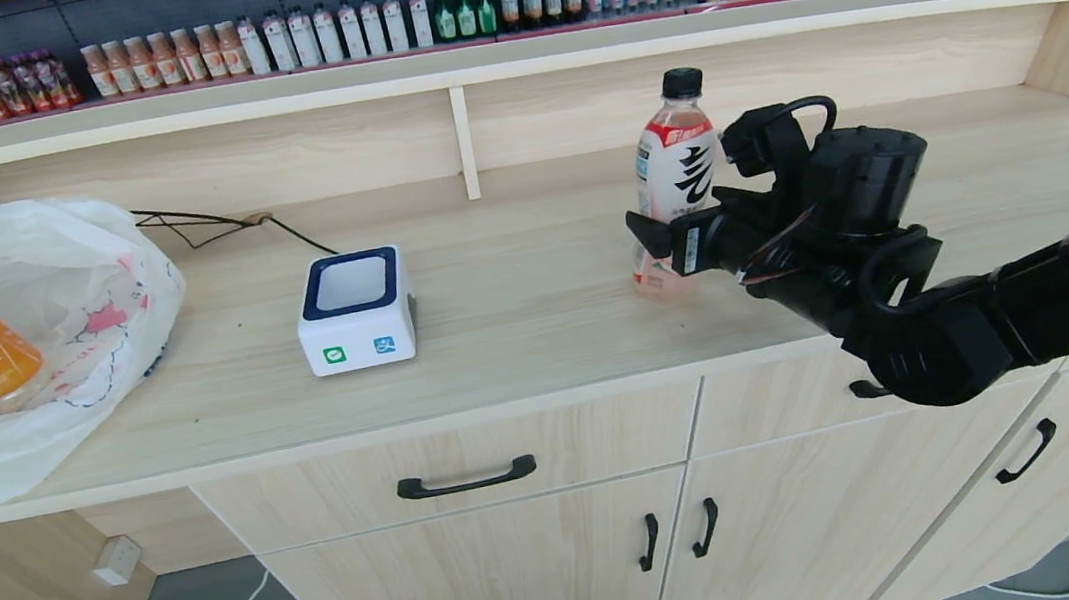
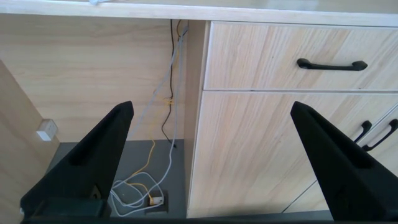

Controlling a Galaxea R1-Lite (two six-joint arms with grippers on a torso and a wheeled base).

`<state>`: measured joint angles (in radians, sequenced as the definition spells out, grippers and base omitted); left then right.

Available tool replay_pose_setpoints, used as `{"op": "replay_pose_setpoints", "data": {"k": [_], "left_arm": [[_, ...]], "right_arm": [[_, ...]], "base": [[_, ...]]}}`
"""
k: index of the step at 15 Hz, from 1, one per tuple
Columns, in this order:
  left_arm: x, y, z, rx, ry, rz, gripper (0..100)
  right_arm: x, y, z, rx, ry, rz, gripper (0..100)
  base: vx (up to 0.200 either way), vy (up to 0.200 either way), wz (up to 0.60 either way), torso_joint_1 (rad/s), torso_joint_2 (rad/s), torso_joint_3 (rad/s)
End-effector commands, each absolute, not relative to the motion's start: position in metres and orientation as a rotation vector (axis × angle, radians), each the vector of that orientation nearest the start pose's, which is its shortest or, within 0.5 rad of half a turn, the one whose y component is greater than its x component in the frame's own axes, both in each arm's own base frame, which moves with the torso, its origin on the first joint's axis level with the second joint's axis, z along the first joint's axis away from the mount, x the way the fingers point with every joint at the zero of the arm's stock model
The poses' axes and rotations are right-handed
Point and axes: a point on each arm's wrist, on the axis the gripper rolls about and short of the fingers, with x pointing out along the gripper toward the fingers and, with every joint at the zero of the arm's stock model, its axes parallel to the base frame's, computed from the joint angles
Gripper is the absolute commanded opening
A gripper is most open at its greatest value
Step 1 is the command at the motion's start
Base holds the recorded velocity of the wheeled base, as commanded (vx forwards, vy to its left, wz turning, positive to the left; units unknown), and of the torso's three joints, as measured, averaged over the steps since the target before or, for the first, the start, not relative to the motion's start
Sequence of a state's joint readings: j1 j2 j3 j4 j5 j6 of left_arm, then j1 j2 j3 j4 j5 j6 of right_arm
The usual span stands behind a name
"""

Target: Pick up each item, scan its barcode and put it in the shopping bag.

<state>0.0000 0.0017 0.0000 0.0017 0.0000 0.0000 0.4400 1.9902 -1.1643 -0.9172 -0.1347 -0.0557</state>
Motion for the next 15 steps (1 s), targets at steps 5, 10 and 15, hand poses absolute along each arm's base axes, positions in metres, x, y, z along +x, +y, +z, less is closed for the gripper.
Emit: {"op": "replay_pose_setpoints", "data": {"k": [5,10,15], "left_arm": [[-0.0227,0.0000,0.0754,0.000,0.003,0.000,100],[-0.0227,0.0000,0.0754,-0.002,0.003,0.000,100],[-0.0227,0.0000,0.0754,0.000,0.003,0.000,100]], "right_arm": [[0.3658,0.1690,0.2143,-0.030,-0.091,0.303,100],[0.3673,0.1697,0.2160,-0.029,-0.100,0.302,100],[0.3672,0.1697,0.2175,-0.028,-0.105,0.304,0]], "base": [[0.000,0.000,0.00,0.000,0.00,0.000],[0.000,0.000,0.00,0.000,0.00,0.000],[0.000,0.000,0.00,0.000,0.00,0.000]]}}
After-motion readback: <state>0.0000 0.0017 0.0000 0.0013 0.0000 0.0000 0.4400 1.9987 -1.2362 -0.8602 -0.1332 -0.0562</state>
